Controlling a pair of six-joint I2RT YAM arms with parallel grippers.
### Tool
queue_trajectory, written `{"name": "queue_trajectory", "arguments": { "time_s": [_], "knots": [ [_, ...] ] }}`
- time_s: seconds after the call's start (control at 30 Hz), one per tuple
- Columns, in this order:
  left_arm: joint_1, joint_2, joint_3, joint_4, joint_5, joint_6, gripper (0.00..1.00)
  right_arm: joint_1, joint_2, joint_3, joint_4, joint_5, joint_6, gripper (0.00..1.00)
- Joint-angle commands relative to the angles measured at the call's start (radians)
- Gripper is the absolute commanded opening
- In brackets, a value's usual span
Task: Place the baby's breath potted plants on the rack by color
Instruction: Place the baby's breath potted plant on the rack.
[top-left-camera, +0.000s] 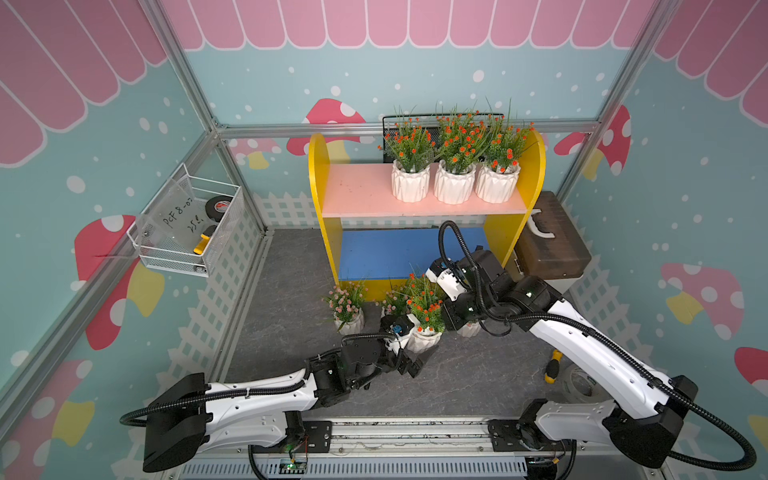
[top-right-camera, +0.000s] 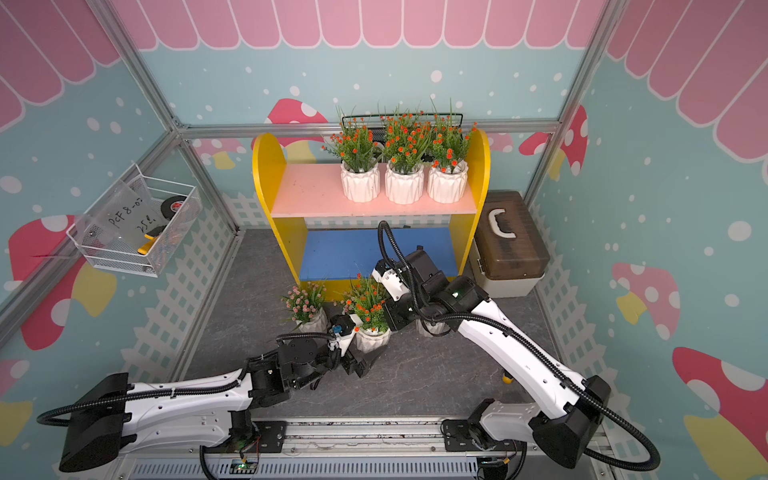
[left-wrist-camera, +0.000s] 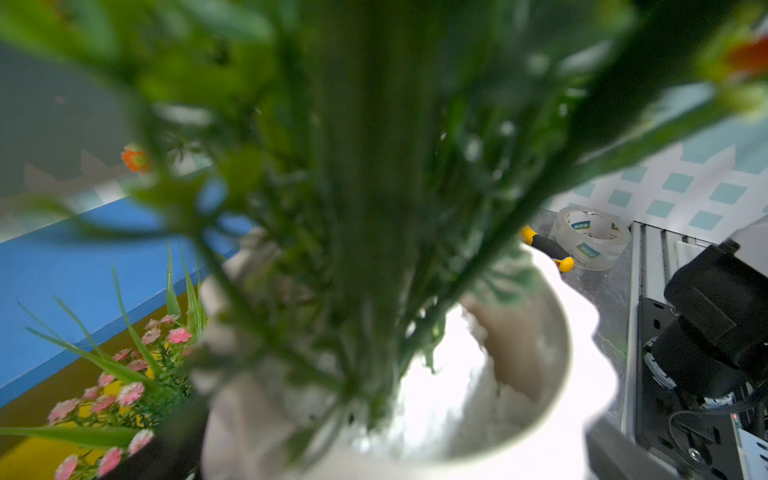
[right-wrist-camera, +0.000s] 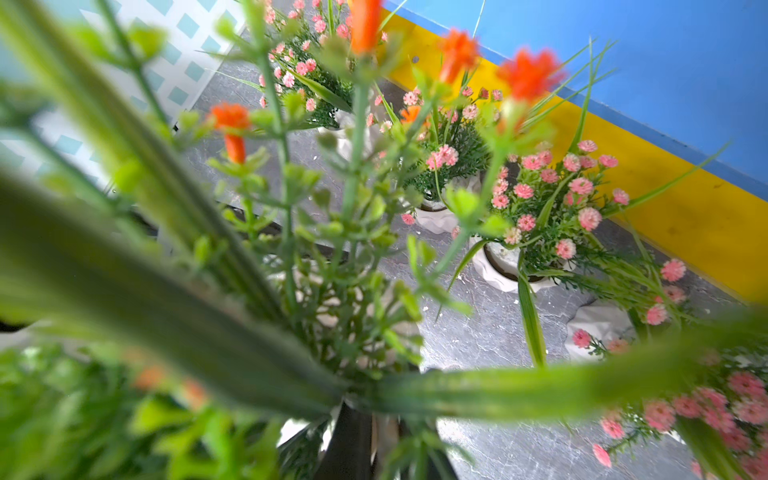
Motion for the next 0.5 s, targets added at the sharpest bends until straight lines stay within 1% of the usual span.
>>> {"name": "queue_trajectory", "arguments": {
  "time_s": [0.0,0.1,0.23,0.33,0.47],
  "knots": [
    [-0.009,0.003,0.023,0.037,-0.028,0.016,0.99,0.003,-0.005,0.009,0.087,-0.048,0.011,0.00],
    [-0.010,0.006,0.029,0.030,-0.032,0.016,0.96,0.003,-0.005,-0.005,0.097,-0.055,0.014,0.00],
    [-0.009,0.008,0.039,0.011,-0.037,0.018,0.86,0.002,-0.005,-0.019,0.105,-0.049,0.015,0.01],
    [-0.009,0.005,0.038,0.012,-0.056,0.012,0.77,0.002,-0.006,-0.024,0.110,-0.052,0.015,0.05],
    [-0.009,0.000,0.043,0.008,-0.081,0.000,0.76,-0.003,-0.017,-0.033,0.111,-0.033,0.016,0.14]
  ]
}}
